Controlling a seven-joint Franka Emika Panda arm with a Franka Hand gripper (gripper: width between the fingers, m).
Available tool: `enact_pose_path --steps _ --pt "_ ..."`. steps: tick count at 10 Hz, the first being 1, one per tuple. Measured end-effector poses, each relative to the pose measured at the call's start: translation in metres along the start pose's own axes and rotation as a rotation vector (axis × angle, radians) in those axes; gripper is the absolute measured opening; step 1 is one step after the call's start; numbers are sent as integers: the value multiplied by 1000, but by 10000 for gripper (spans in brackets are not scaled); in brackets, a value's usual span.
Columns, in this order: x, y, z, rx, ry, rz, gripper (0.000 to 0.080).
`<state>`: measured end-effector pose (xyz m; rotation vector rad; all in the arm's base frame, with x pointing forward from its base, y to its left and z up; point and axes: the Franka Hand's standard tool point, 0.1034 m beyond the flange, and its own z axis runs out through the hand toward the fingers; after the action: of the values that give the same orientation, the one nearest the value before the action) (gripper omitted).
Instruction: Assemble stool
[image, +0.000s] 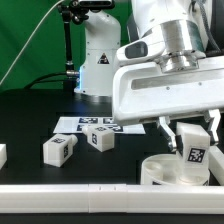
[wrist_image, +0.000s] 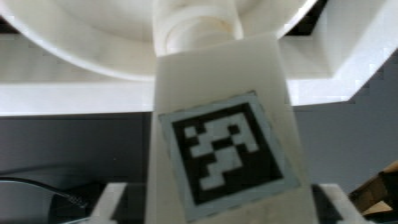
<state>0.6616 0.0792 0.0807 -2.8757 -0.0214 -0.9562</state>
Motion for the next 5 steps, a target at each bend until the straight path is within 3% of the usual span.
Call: enact_pose_path --steps 5 --pt "0 1 1 0 10 12 327"
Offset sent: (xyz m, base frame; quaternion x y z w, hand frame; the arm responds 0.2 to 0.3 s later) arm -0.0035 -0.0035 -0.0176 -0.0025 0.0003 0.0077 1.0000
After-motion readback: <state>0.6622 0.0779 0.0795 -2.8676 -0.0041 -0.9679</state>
